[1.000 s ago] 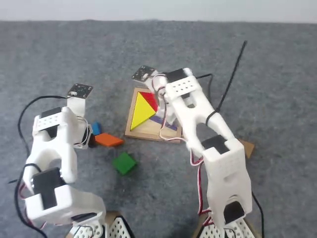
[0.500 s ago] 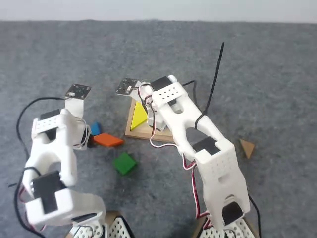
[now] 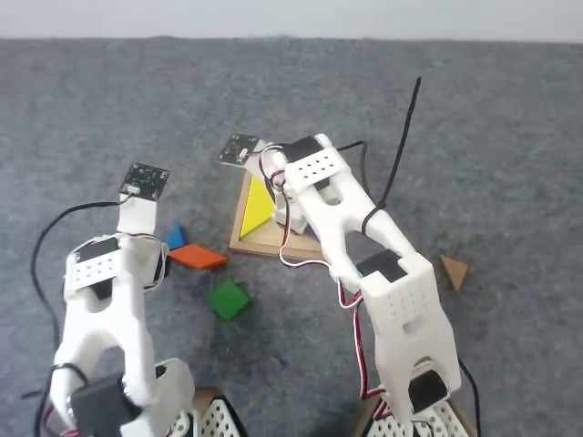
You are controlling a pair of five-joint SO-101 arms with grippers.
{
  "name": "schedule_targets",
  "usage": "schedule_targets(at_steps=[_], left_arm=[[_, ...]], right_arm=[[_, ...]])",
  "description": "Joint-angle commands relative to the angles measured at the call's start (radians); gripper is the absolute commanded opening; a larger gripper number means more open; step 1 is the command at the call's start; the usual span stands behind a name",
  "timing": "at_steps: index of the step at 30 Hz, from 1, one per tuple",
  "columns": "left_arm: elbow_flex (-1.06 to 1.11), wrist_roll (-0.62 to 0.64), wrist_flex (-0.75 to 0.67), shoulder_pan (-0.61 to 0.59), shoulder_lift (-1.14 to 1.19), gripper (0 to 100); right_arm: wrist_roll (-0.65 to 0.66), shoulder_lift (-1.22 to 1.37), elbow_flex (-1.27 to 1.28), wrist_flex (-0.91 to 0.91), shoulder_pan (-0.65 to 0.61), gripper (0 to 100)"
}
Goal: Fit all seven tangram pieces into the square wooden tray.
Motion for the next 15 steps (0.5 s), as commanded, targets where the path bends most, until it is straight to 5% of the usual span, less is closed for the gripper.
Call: schedule_targets(at_steps=[1, 15], left_arm=[[-0.047, 0.008, -0.011, 0.008, 0.006, 15], [-0.065, 0.006, 0.015, 0.008, 0.031, 15]], right_arm=[[-0.16, -0.002, -0.052, 0.05, 0.01, 11.7], [-0.632, 0.131, -0.407, 0.344, 0.048, 11.7]])
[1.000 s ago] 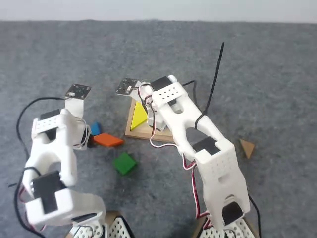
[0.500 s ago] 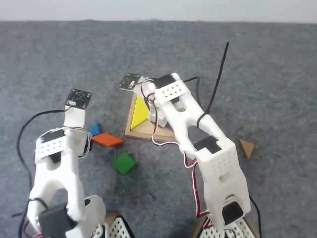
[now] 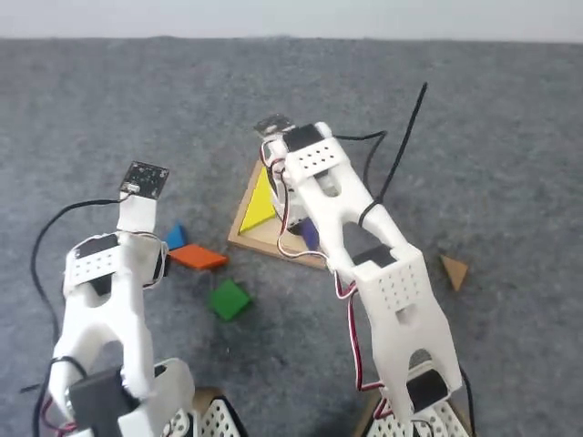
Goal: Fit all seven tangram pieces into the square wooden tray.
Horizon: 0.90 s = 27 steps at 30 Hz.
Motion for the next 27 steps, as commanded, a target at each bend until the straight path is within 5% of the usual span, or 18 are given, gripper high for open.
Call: schedule_targets(at_steps=[1, 27], left_arm=[[-0.041, 0.006, 0.014, 0.008, -0.009, 15], [-0.039, 0.003, 0.011, 0.021, -0.003, 15]], right_arm=[[-0.084, -0.004, -0.141, 0.087, 0.024, 11.7], [-0.043, 0.005, -0.39, 0.177, 0.045, 11.7]])
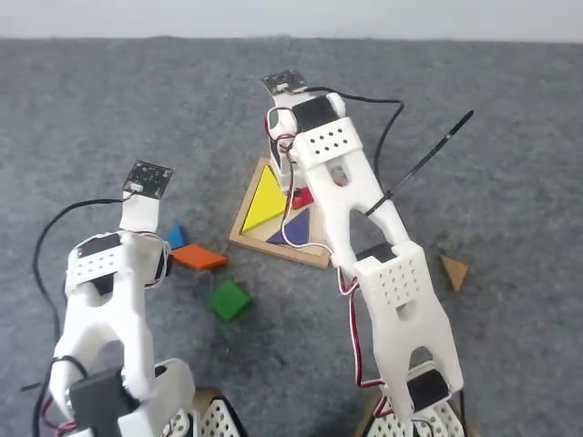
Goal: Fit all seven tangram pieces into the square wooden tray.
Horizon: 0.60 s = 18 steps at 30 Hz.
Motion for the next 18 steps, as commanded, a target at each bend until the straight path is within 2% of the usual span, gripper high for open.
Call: schedule_targets(at_steps=[1, 5, 11, 13, 18], left_arm=[[-0.039, 0.005, 0.011, 0.006, -0.003, 15], [-0.039, 0.005, 0.011, 0.006, -0.003, 15], [-0.039, 0.005, 0.011, 0.006, -0.003, 15], [-0.039, 0.005, 0.011, 0.006, -0.003, 15], [-0.039, 0.005, 0.011, 0.005, -0.003, 15]], right_arm=[[0.018, -0.021, -0.049, 0.041, 0.016, 11.7], [0.037, -0.015, -0.04, 0.042, 0.007, 11.7], [0.35, -0.025, 0.091, 0.045, -0.101, 11.7], [0.416, -0.018, 0.149, 0.038, -0.143, 11.7], [0.454, -0.025, 0.183, -0.015, -0.176, 11.2]])
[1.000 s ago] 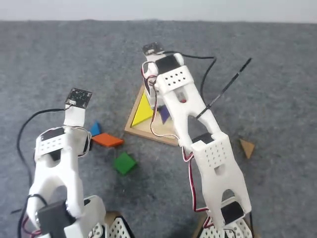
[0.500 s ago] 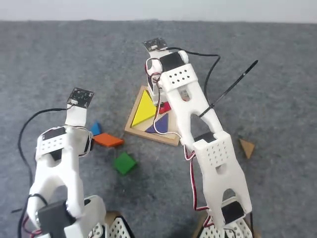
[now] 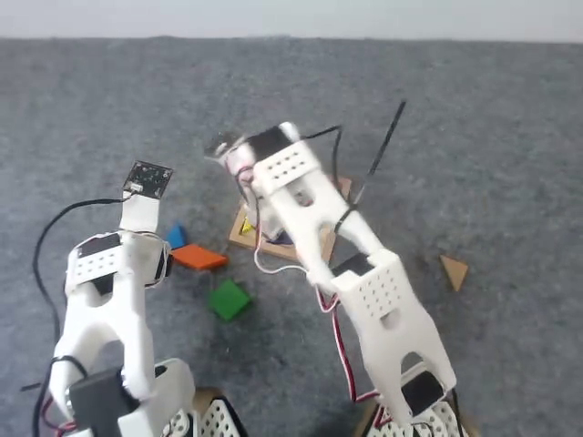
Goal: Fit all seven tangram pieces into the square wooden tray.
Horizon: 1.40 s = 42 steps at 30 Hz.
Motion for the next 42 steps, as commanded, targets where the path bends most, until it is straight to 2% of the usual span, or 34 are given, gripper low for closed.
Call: schedule_targets(at_steps=[1, 10, 15, 23, 29, 36, 42], left_arm=[[-0.039, 0.005, 0.011, 0.005, -0.003, 15], [-0.039, 0.005, 0.011, 0.005, -0.003, 15], [-0.039, 0.005, 0.011, 0.005, -0.005, 15], [-0.039, 0.005, 0.011, 0.005, -0.005, 15], [-0.039, 0.005, 0.011, 0.005, -0.005, 15], [-0.039, 0.005, 0.011, 0.003, -0.005, 15], [-0.039, 0.003, 0.009, 0.003, -0.005, 15]], right_arm=[[0.025, -0.025, -0.003, -0.03, -0.005, 11.2], [0.066, 0.028, 0.008, -0.099, -0.004, 10.8], [0.071, 0.039, 0.008, -0.096, 0.007, 0.2], [0.112, 0.03, 0.009, 0.004, 0.07, 1.4], [0.233, 0.031, 0.015, 0.042, 0.117, 1.4], [0.235, 0.016, 0.015, 0.047, 0.14, 1.4], [0.229, -0.136, 0.014, 0.039, 0.102, 2.0]])
